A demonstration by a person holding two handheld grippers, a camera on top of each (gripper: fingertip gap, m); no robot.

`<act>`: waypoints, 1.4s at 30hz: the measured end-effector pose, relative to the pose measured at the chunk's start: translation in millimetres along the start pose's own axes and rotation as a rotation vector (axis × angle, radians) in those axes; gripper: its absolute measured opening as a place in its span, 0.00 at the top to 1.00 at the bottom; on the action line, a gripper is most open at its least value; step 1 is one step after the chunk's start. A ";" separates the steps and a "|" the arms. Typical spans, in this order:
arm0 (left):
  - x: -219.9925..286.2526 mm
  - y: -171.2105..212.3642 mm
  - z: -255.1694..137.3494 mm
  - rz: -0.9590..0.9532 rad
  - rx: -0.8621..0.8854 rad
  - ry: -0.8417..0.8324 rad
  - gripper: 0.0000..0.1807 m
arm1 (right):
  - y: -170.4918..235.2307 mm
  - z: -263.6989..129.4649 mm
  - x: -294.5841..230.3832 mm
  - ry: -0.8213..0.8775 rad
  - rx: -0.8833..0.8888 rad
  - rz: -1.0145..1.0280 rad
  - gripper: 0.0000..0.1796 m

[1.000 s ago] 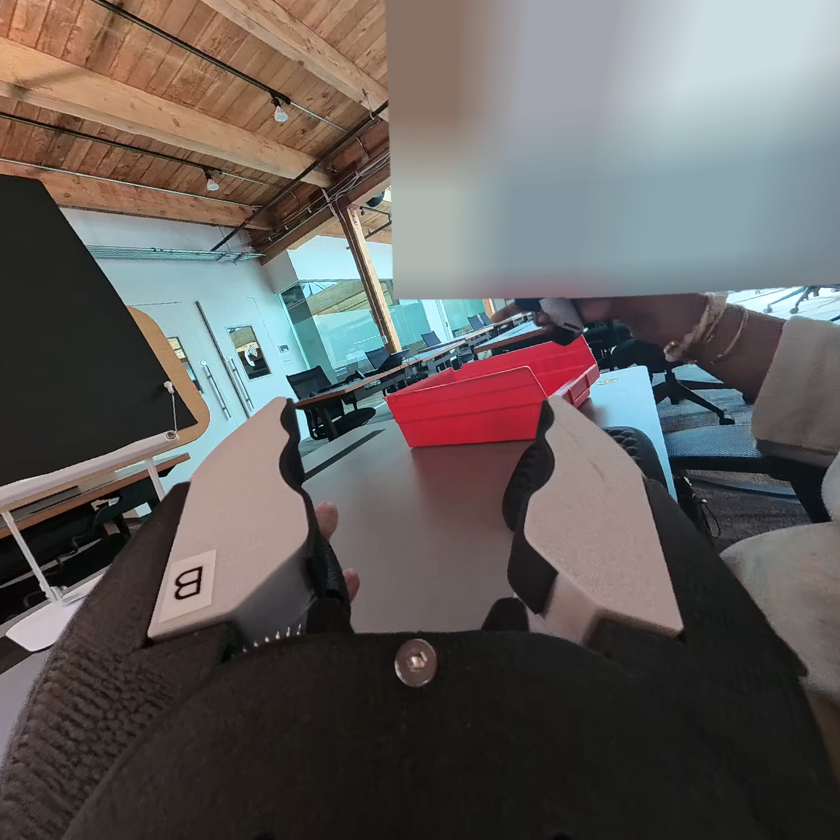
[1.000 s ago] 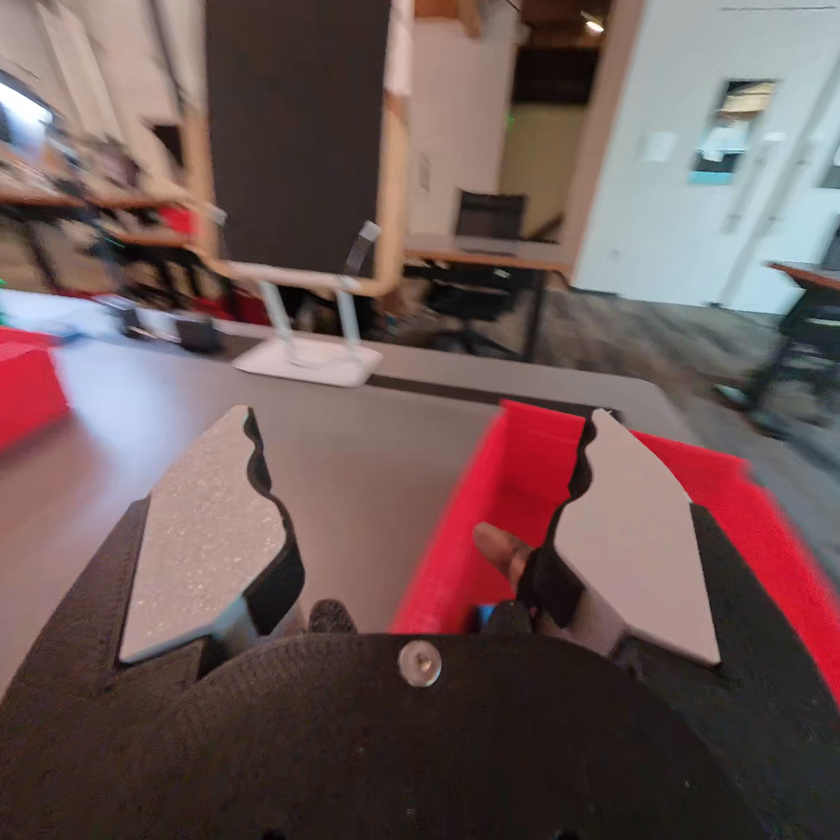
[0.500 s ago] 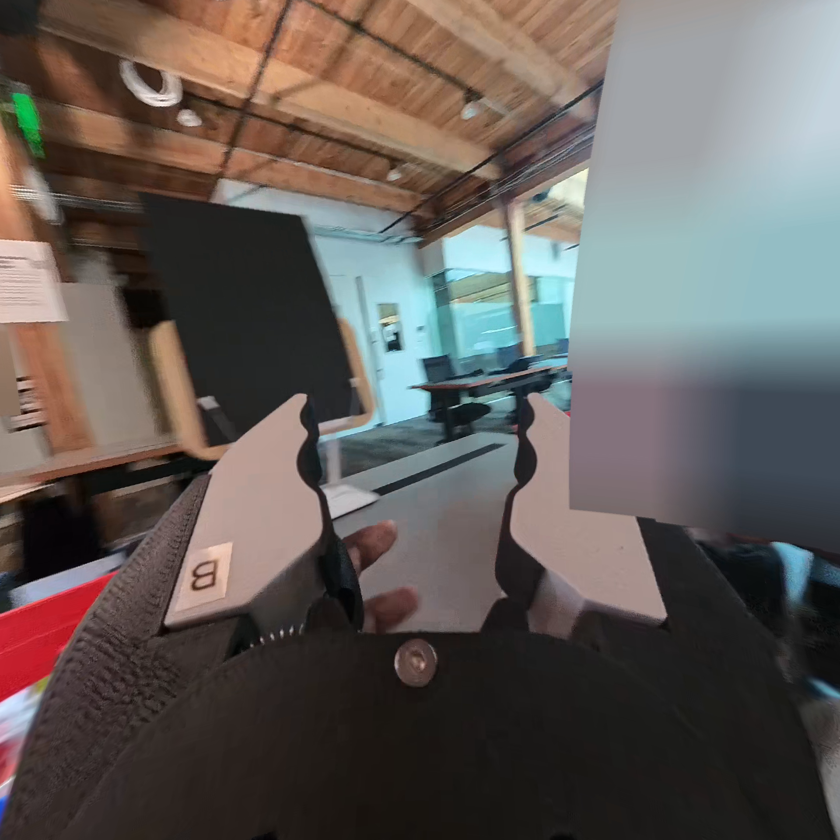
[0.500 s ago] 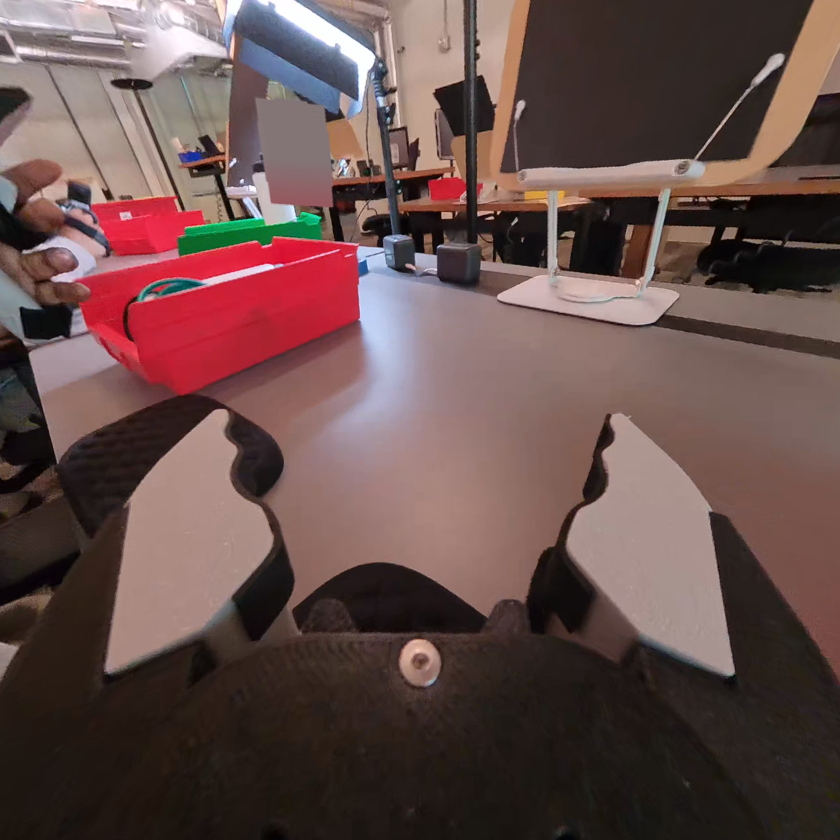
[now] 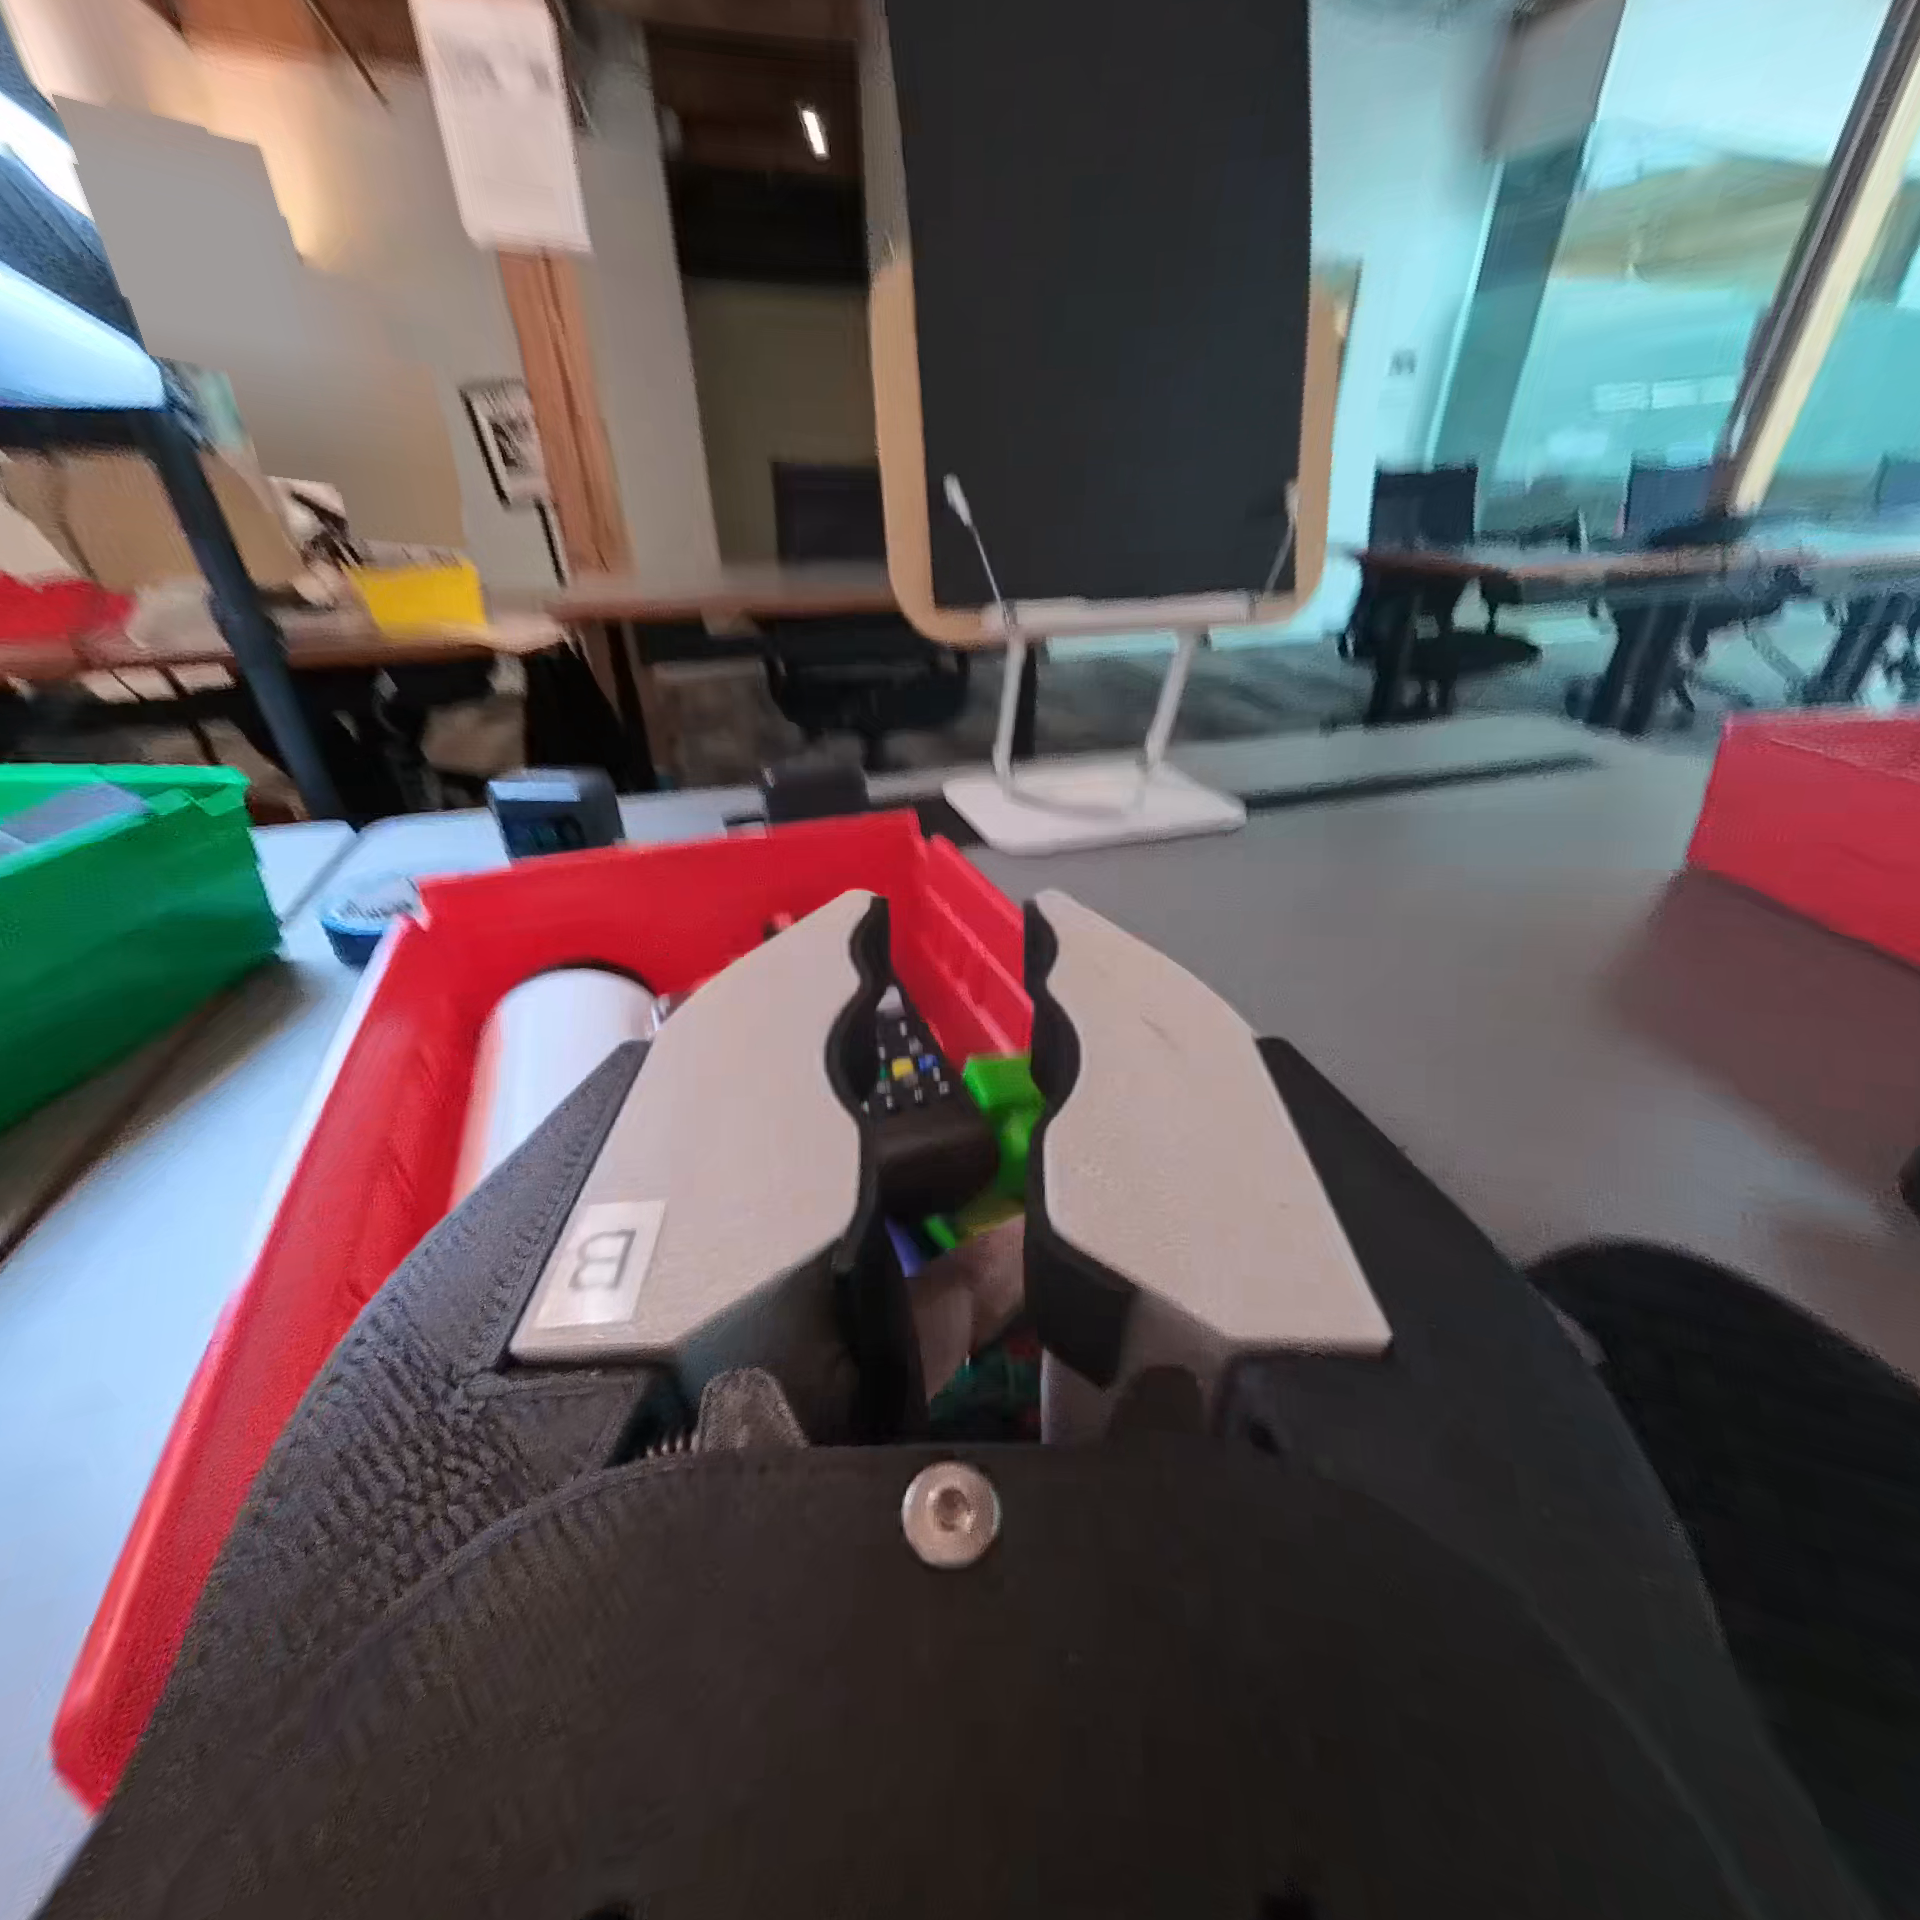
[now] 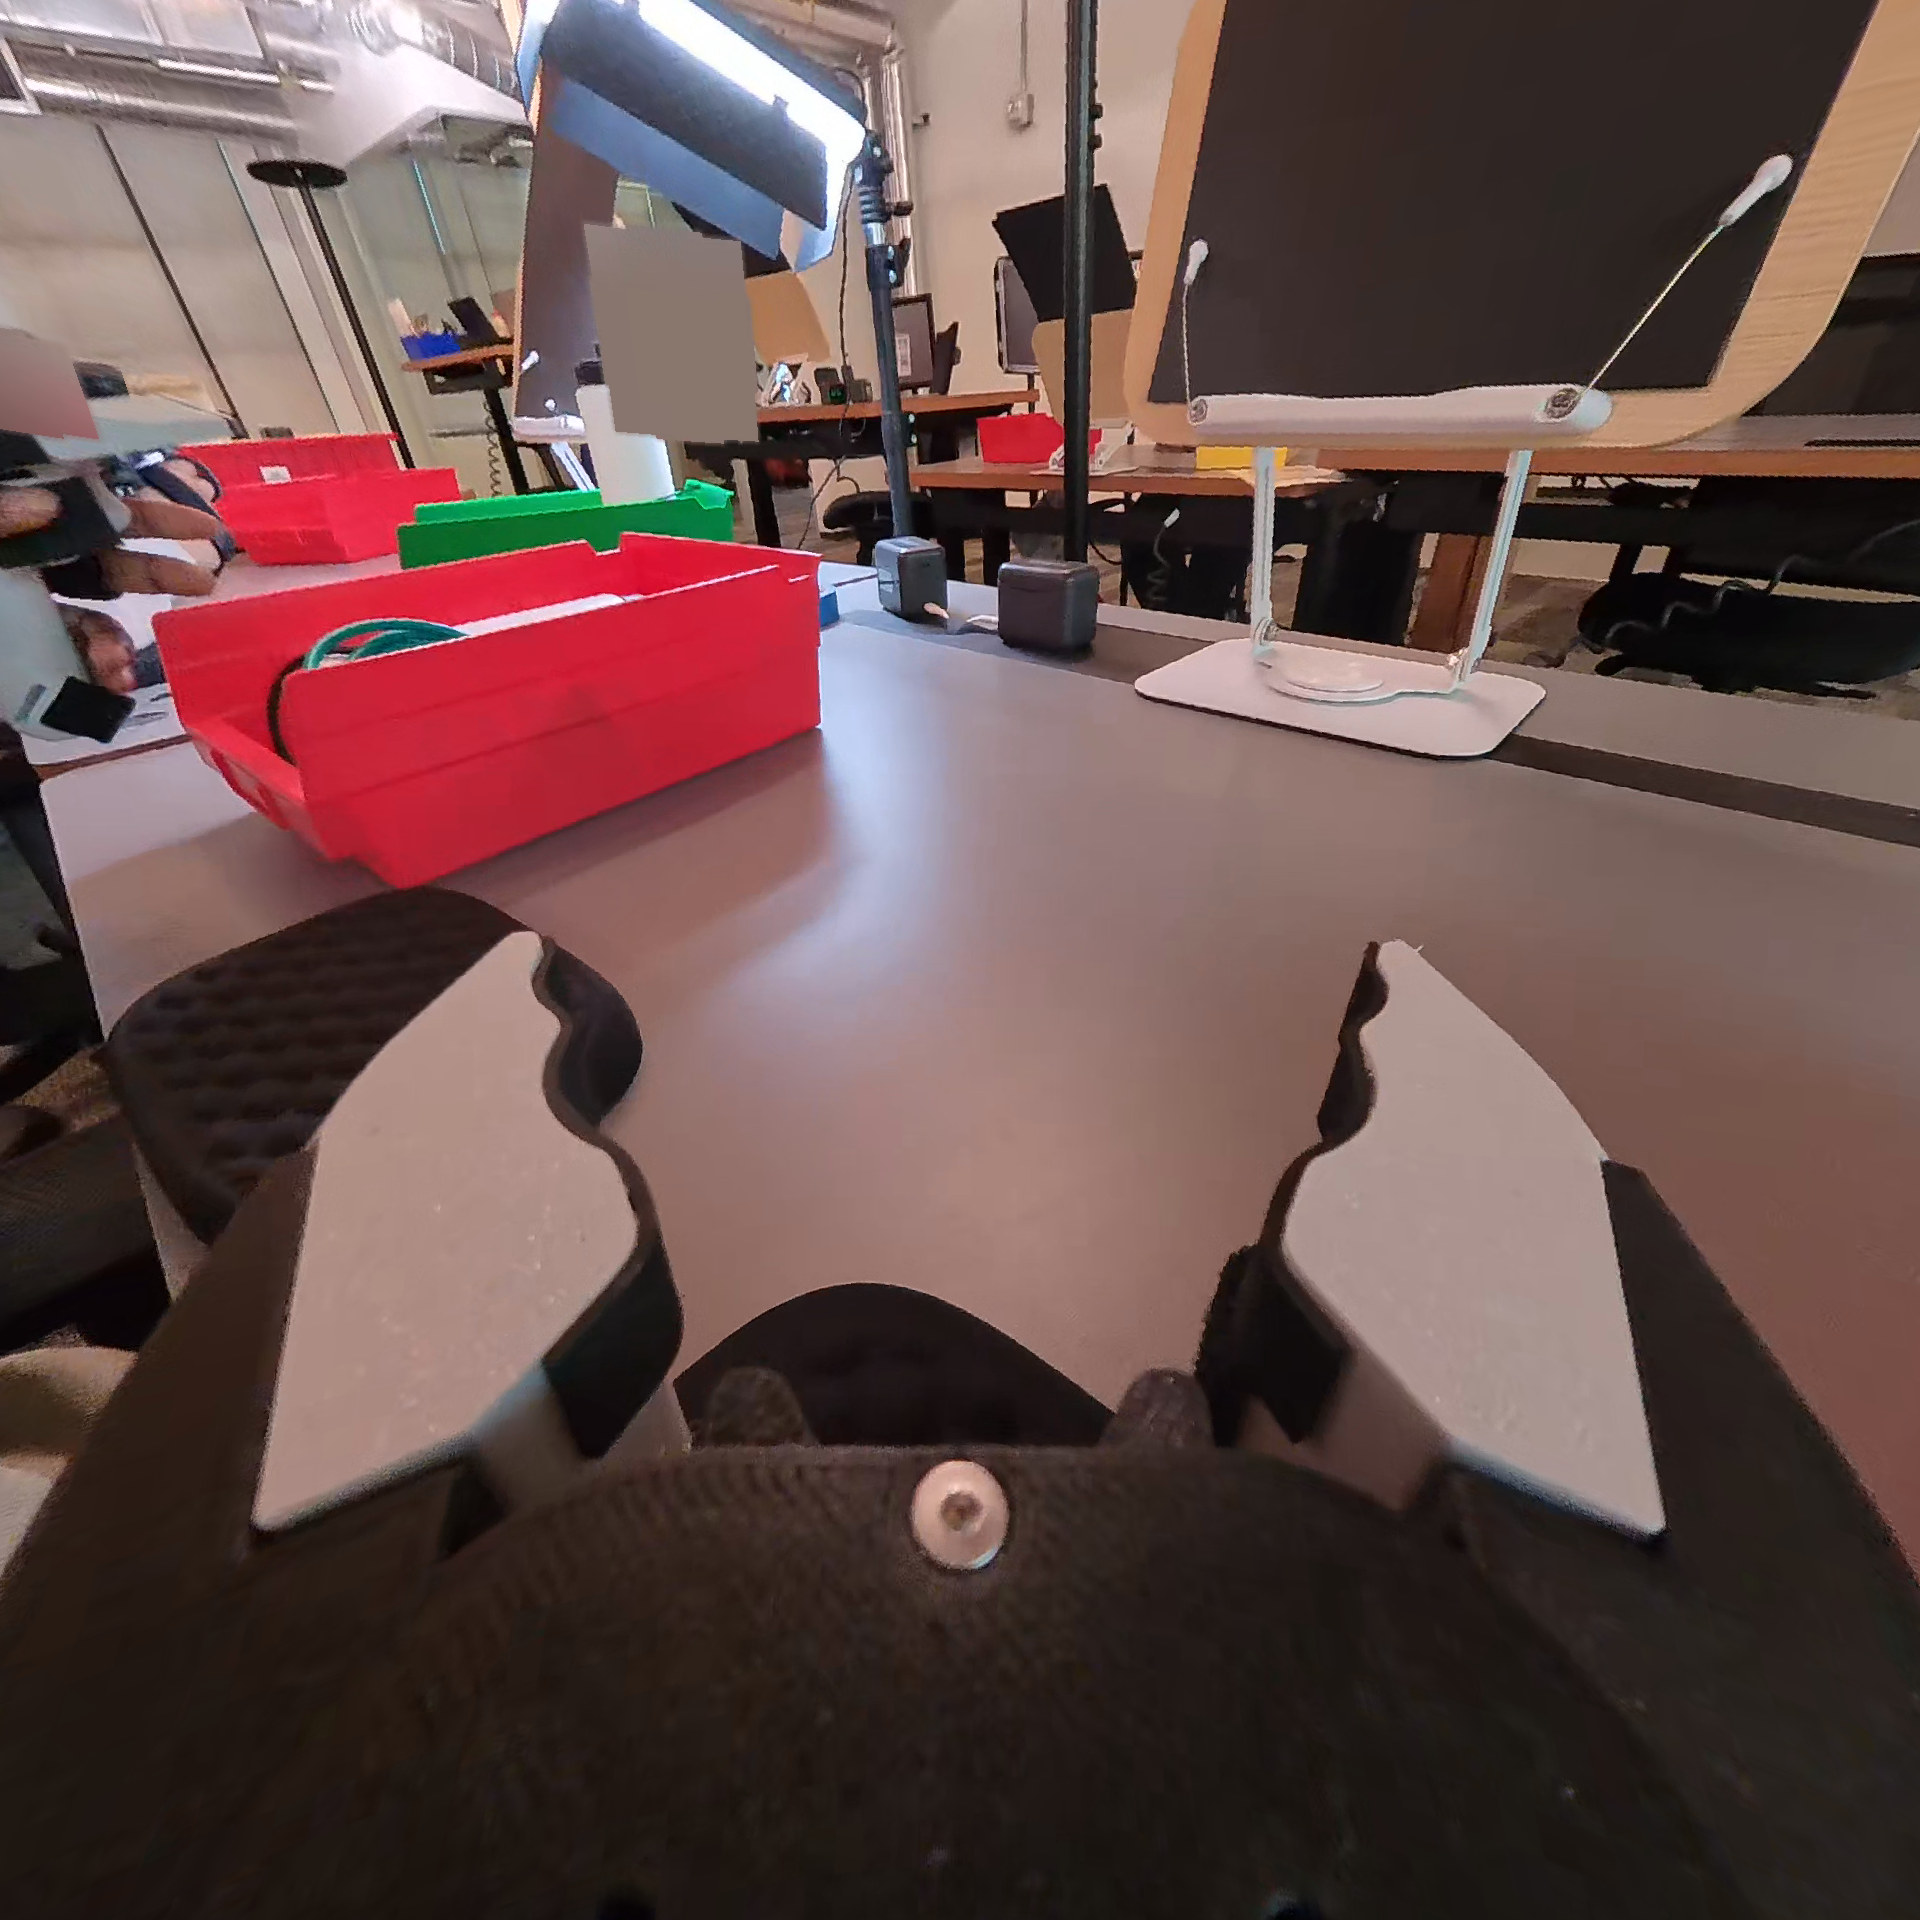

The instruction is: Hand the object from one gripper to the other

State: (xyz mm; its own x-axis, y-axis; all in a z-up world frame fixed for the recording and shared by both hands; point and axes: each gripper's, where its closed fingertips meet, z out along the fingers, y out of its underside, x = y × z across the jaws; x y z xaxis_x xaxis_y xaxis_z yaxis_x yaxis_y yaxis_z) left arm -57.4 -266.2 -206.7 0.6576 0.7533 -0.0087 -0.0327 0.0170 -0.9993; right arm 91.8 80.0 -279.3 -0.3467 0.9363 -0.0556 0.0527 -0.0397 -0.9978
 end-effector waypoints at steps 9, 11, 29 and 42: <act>5.6 76.0 32.5 0.214 -0.663 0.099 0.58 | -2.4 -2.3 9.0 0.026 0.023 0.067 0.29; 3.8 93.2 38.1 0.264 -0.772 0.098 0.58 | -1.6 -1.7 9.3 0.035 0.018 0.059 0.30; -26.1 125.5 58.0 0.317 -0.850 -0.030 0.72 | -3.6 -4.5 11.4 0.046 0.041 0.070 0.36; -10.9 68.8 41.2 0.412 -0.510 -0.087 0.76 | -4.1 -5.6 13.4 0.047 0.049 0.094 0.39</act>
State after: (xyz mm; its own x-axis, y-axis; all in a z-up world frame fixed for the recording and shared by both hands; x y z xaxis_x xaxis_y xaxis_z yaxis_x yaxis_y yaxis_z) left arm -97.9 -246.1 -273.9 0.6034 0.6826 -0.4122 0.1065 -0.5813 -0.8067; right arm 92.1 94.7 -275.7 -0.2984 0.9429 -0.1480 0.0370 -0.1436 -0.9889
